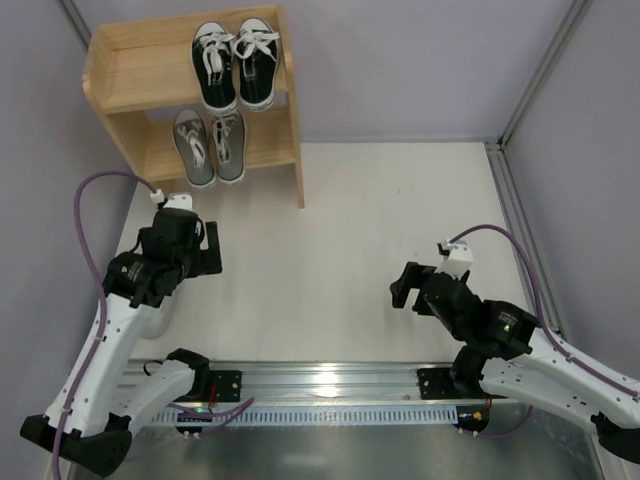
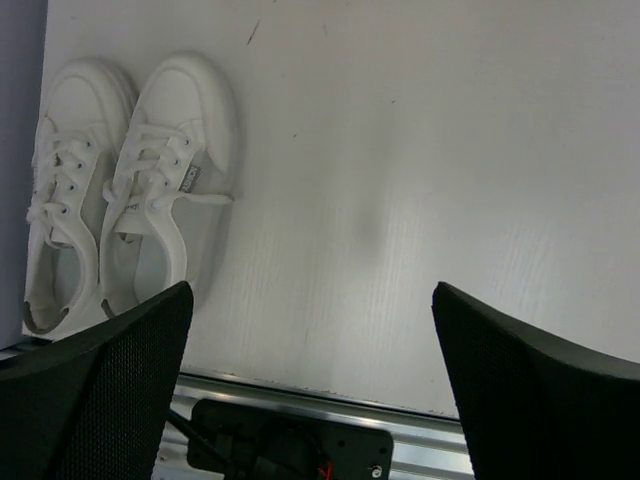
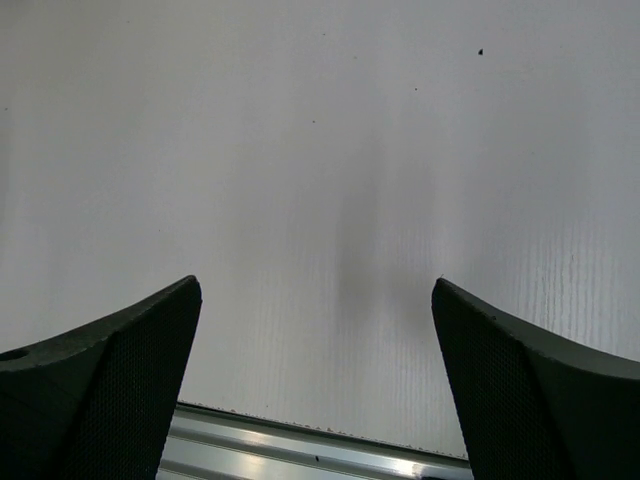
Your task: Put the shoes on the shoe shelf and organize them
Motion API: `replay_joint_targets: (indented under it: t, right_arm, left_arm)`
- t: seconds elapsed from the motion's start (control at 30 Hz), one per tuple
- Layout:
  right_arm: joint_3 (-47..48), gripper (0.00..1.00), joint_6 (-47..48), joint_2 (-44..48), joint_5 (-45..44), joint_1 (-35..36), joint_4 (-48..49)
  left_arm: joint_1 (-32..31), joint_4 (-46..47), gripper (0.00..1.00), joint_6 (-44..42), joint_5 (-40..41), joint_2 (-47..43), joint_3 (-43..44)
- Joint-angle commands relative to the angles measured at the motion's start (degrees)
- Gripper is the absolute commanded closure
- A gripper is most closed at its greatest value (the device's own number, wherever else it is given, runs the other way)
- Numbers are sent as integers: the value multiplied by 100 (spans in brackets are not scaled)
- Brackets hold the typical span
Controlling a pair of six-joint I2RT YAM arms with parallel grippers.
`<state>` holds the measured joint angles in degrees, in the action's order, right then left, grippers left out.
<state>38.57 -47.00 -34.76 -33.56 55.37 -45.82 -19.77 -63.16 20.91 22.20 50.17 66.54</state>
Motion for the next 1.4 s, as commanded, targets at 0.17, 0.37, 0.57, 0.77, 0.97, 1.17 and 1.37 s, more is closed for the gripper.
replay_joint_targets:
  t: [0.17, 0.37, 0.57, 0.77, 0.97, 1.17, 1.37]
  right_arm:
    - [-200, 3, 402, 57, 403, 0, 724]
    - [-473, 3, 525, 242, 859, 0, 1128]
    - [-640, 3, 736, 383, 1194, 0, 1374]
    - [-622, 3, 903, 330, 1107, 0, 1541]
    - [-263, 3, 851, 84, 27, 0, 1130]
    - [45, 3, 509, -127, -397, 0, 821]
    - [37, 3, 358, -276, -142, 0, 951]
  left_arm:
    - [-1, -119, 0, -517, 681, 967, 26]
    - [569, 5, 0, -965, 233, 1662, 157]
    - [958, -232, 3, -1106, -337, 1725, 413]
    - [931, 1496, 5, -1580, -1972, -405, -1164]
    - [931, 2712, 11, -1915, -2439, -1651, -2181]
    - [747, 2563, 9, -2056, -1580, -1151, -1847]
    - [790, 2273, 3, -2266, -173, -35, -1285]
